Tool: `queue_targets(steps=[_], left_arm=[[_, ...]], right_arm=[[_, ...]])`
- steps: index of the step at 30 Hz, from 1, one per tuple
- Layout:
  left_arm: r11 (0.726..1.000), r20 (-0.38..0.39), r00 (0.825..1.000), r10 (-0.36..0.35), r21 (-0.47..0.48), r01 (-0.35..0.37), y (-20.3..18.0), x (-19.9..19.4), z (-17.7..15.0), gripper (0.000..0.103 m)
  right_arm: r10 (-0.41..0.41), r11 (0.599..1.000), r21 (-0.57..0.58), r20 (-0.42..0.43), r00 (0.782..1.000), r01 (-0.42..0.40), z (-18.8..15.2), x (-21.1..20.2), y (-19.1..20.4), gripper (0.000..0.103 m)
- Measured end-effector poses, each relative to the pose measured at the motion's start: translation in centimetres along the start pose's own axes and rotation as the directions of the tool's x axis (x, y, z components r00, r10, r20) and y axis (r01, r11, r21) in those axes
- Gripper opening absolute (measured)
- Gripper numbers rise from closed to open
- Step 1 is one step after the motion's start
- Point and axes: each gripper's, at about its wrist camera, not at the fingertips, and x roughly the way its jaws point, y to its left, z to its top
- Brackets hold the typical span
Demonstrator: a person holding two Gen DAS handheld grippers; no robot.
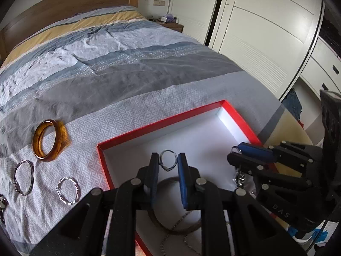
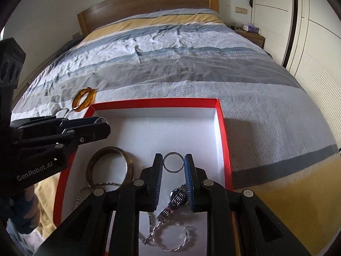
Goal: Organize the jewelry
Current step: 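Lower both rings into the red box and open both tools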
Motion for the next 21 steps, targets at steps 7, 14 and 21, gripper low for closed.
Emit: queue_targets(steps=[7,14,21], left_arm=[[0.999,-0.084,0.995,0.044,0.014,-0.043,0.2,3.5,-0.4,0.016],[0.997,-0.050,0.997,0.067,0.038,-0.065,0.2,3.7,-1.1,0.017],[0.995,-0.026,0.996,0.090,0.049,-0.089,0.2,3.6,-1.6,0.017]], right_arm=[[-0.009,0.994,-0.112,-0.090,0.996,-0.001,0.5,2.8,0.3,0.020],[-0.029,0.987,-0.162,-0.093,0.995,0.013,-0.1,3.3,0.1,0.019],[-0.044,0.979,-0.202,-0.075,0.996,0.028,-0.5,3.4,0.5,0.022]])
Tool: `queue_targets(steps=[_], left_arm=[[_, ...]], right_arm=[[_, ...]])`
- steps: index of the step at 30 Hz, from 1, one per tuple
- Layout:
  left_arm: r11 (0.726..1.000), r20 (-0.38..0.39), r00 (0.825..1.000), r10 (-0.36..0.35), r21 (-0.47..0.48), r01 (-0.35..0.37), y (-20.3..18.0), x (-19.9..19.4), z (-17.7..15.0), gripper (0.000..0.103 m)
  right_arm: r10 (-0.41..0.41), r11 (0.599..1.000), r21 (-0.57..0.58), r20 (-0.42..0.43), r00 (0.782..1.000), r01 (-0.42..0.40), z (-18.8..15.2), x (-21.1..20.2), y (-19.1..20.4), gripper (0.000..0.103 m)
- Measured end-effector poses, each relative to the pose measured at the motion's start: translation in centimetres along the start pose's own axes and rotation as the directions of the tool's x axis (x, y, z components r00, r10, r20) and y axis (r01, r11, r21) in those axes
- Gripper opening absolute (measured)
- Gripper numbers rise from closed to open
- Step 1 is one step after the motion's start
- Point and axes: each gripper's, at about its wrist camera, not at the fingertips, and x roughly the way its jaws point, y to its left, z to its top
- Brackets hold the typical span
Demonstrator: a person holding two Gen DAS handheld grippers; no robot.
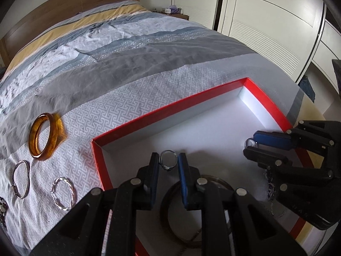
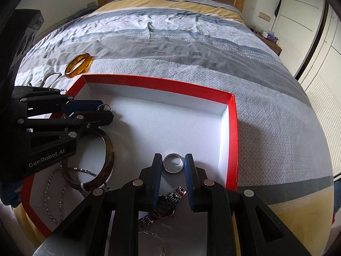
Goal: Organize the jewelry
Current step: 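Lower both rings into the red box and open both tools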
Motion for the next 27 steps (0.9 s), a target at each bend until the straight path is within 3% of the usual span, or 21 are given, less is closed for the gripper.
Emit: queue_targets(steps=[20,27], left_arm=[[1.000,0.033,0.999,-0.016,-0.016,0.017,0.01,-0.02,-0.21,0.018],[1.000,0.039,0.999,-0.027,-0.005,0.027,-0.28,-0.19,-0.11,0.023]], right_arm=[[-0.001,1.000,-0.007,0.026,1.000,0.001,-0.27,0.16,0.02,0.025],[-0.016,0.999,-0.044,0.020,1.000,0.017,-0.28,-0.02,0.73,0.048]])
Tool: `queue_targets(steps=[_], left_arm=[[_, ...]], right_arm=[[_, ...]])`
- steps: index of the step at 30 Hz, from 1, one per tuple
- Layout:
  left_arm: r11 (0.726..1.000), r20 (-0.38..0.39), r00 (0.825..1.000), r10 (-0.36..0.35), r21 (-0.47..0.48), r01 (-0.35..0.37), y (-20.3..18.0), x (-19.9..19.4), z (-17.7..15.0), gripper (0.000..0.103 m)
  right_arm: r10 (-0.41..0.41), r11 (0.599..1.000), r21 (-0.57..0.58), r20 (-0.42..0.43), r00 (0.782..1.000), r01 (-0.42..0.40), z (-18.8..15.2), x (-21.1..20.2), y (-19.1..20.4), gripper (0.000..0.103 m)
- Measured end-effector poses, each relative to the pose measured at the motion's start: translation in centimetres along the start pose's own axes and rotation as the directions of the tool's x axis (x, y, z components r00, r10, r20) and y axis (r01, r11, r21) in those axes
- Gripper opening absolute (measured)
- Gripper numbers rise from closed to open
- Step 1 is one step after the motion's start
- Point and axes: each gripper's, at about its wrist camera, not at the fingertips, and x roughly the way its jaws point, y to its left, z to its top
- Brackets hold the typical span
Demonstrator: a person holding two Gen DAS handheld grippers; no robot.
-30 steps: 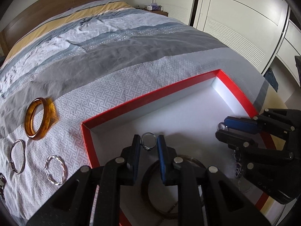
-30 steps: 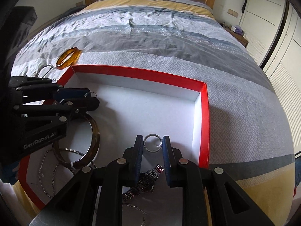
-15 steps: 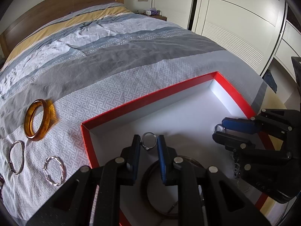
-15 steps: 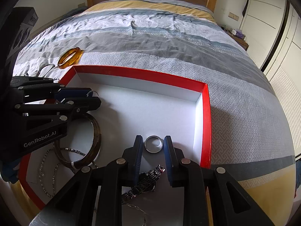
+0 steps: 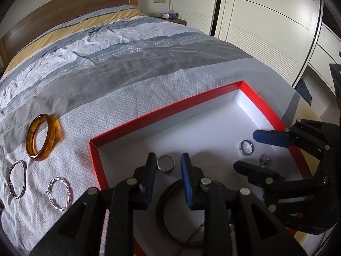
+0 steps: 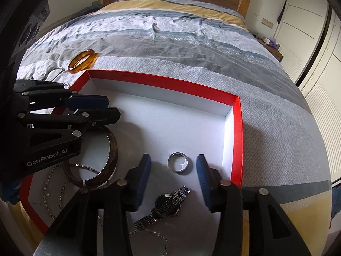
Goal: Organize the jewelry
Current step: 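Lower both rings into the red box and open both tools, then withdraw both tools from the box toward the beaded bracelet and twisted hoop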
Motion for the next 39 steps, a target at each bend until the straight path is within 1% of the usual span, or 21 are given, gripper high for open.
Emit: queue_targets(steps=[3,7,11,14,18,20,21,27,32,39], left_arm=[[1.000,0.008,1.000,0.000,-0.012,0.000,0.1,-0.2,0.1,0.023],[1.000,0.028,0.999,-0.017,-0.025,0.017,0.4,-0.9,0.0,0.035],[0.998,0.034,0.998,-0.047,-0.050,0.048,0.7,-1.9,0.0,0.035],[0.998,0.053,0.997,-0.051,-0.038,0.053,0.5,-3.4,0.1,0.035],[0.998,0.084,0.995,-0.055,-0.029,0.057,0.3,-6.4,0.3,0.036],[0.998,0.096,0.994,-0.048,-0.026,0.051,0.2,-8.1,0.3,0.044],[0.999,0.104,0.994,-0.042,-0.025,0.044,0.1,-9.1,0.1,0.051],[0.999,0.106,0.994,-0.019,-0.048,0.024,0.7,-13.8,-1.8,0.052],[0.997,0.115,0.993,0.022,-0.077,-0.013,1.9,-18.2,-4.2,0.052],[0.987,0.147,0.984,0.105,-0.137,-0.085,4.3,-25.3,-8.3,0.052]], right_arm=[[-0.004,1.000,-0.001,-0.005,1.000,0.004,0.0,-0.2,0.1,0.049],[0.002,1.000,0.003,-0.015,1.000,-0.002,-0.2,-0.5,0.0,0.049],[-0.001,1.000,0.019,-0.014,1.000,0.002,-0.6,-1.5,-0.2,0.050],[-0.003,0.999,0.047,0.002,1.000,0.003,-0.8,-2.9,-0.5,0.050],[-0.010,0.997,0.074,0.024,1.000,0.008,-1.0,-5.5,-0.5,0.051],[-0.015,0.996,0.092,0.037,0.999,0.012,-1.2,-7.2,-0.4,0.052],[-0.017,0.995,0.100,0.042,0.999,0.013,-1.4,-7.9,-0.4,0.053],[-0.036,0.985,0.169,0.082,0.996,0.022,-2.9,-13.2,0.0,0.056],[-0.054,0.977,0.213,0.114,0.992,0.029,-4.3,-17.7,0.7,0.056],[-0.049,0.975,0.221,0.180,0.982,0.008,-5.6,-23.8,3.9,0.058]])
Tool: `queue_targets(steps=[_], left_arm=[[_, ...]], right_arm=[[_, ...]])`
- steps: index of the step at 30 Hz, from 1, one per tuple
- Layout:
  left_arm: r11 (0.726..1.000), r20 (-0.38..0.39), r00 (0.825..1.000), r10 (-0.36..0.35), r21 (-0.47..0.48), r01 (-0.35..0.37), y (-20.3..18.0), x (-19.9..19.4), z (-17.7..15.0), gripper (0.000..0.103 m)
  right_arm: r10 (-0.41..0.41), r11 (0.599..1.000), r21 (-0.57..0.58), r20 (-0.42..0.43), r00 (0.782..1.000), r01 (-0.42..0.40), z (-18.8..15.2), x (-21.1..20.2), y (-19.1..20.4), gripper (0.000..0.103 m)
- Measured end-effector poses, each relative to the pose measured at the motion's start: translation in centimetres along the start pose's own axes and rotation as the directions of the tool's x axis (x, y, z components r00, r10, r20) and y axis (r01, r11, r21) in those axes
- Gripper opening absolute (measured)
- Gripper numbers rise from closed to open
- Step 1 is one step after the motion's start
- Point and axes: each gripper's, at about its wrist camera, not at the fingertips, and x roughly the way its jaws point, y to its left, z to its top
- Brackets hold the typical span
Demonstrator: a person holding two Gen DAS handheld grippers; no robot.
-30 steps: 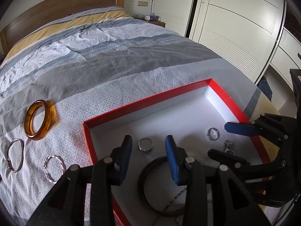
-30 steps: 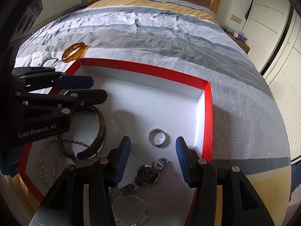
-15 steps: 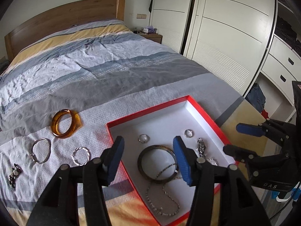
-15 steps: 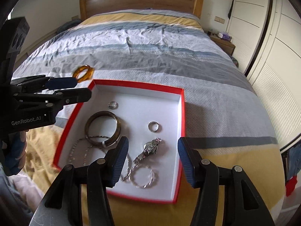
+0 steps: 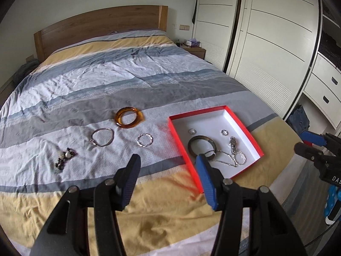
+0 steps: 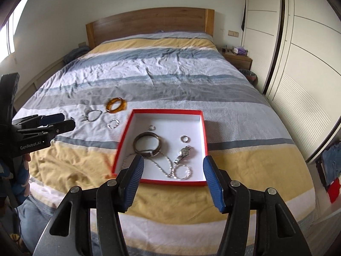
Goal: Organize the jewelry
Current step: 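Withdraw both tools from the box toward the beaded bracelet and twisted hoop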
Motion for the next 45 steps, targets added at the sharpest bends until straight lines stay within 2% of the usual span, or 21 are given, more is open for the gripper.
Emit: queue_targets(steps=[8,15,21,25,29,33,38,45], left_arm=[[0.992,0.033,0.995,0.091,-0.087,-0.088,4.9,-8.1,-4.1,0.052],[0.975,0.071,0.981,0.178,-0.145,-0.167,8.3,-14.7,-7.7,0.052],[0.964,0.111,0.971,0.212,-0.186,-0.189,9.9,-19.2,-9.5,0.052],[0.961,0.125,0.969,0.214,-0.203,-0.187,10.6,-20.6,-10.6,0.052],[0.958,0.123,0.966,0.225,-0.210,-0.197,11.7,-20.7,-11.3,0.052],[0.951,0.108,0.963,0.248,-0.218,-0.220,13.8,-19.5,-11.4,0.052],[0.937,0.072,0.963,0.261,-0.258,-0.234,17.1,-15.3,-11.4,0.052],[0.932,0.018,0.967,0.255,-0.270,-0.241,20.5,-6.7,-10.1,0.052]], right_arm=[[0.047,0.999,-0.008,0.066,0.997,-0.047,-1.7,-6.5,4.2,0.061],[0.098,0.995,-0.011,0.095,0.991,-0.098,-3.5,-9.9,7.8,0.061],[0.140,0.990,-0.036,0.126,0.982,-0.137,-4.4,-12.6,11.0,0.061],[0.155,0.987,-0.072,0.142,0.978,-0.146,-4.5,-14.2,13.2,0.061],[0.167,0.983,-0.104,0.152,0.974,-0.152,-4.1,-14.8,15.2,0.061],[0.188,0.978,-0.114,0.137,0.973,-0.173,-3.0,-13.1,17.0,0.061],[0.203,0.974,-0.117,0.091,0.975,-0.192,-1.3,-7.8,18.8,0.061],[0.192,0.978,-0.090,0.029,0.981,-0.189,0.9,2.8,20.6,0.061]])
